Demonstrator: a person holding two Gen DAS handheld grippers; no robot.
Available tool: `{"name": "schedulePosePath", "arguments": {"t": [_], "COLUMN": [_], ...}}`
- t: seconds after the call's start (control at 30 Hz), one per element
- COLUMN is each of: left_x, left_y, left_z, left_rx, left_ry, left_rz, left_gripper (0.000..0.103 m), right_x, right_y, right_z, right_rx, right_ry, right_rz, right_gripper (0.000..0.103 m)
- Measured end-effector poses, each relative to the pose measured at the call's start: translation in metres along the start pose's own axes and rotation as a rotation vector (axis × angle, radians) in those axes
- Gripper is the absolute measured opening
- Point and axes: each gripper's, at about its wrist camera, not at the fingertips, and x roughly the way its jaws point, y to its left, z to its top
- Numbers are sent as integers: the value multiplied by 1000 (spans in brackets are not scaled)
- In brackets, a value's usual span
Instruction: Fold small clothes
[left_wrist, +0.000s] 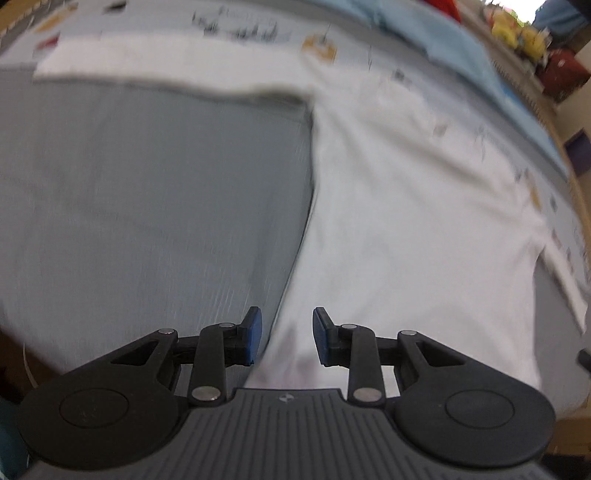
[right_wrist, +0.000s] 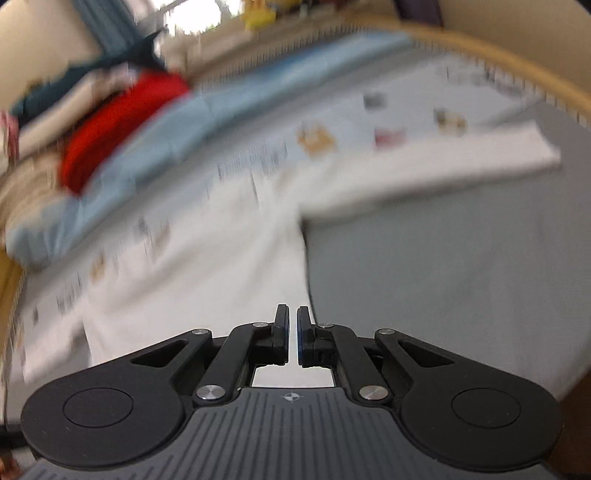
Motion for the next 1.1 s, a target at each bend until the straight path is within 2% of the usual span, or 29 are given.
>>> {"name": "schedulePosePath", "arguments": {"t": [0.1,0.13,0.2,0.23,0.37,0.53,0.57,0.6,0.63,0.67,0.73,0.83,0.87,0.93,1.0,1.1], "left_x": [11,11,15,16,21,29,29,30,31,30,24,-2,-8,-1,9,4], "left_y": [10,12,17,18,22,19,16,11,7,4,1,-9,-14,-18,-11,-1], "left_z": [-16,-21,-25,-27,-28,-38,-40,-42,-44,-46,-48,-53,-56,-64,-68,-66], "left_rx": [-31,-42,-60,-66,-79,-50,-25,1,25,42,48,65,94,122,112,79], "left_ry": [32,38,58,67,92,123,122,120,119,115,97,28,17,56,102,92], "left_rz": [16,23,35,41,59,79,82,81,81,82,81,-6,-26,5,74,119], "left_gripper": [33,33,33,33,33,32,28,24,14,9,7,7,7,7,7,7], "right_x": [18,23,33,38,50,53,52,52,52,51,43,13,8,15,28,42], "right_y": [-9,-8,-10,-13,-22,-16,-16,-15,-14,-14,-16,-33,-38,-44,-48,-38], "right_z": [-24,-30,-43,-48,-58,-62,-64,-64,-63,-61,-55,-32,-26,-26,-34,-50], "right_rx": [-47,-76,-123,-132,-105,-159,-170,-181,-190,-199,-178,-47,-44,-60,-40,-92], "right_ry": [95,111,131,143,179,188,189,195,202,204,184,75,61,98,181,242], "right_rz": [18,7,-36,-52,-45,-44,-41,-32,-24,-23,-19,-2,-24,-89,-76,-59], "right_gripper": [11,18,25,25,25,25,23,12,7,7,5,5,5,5,5,5]}}
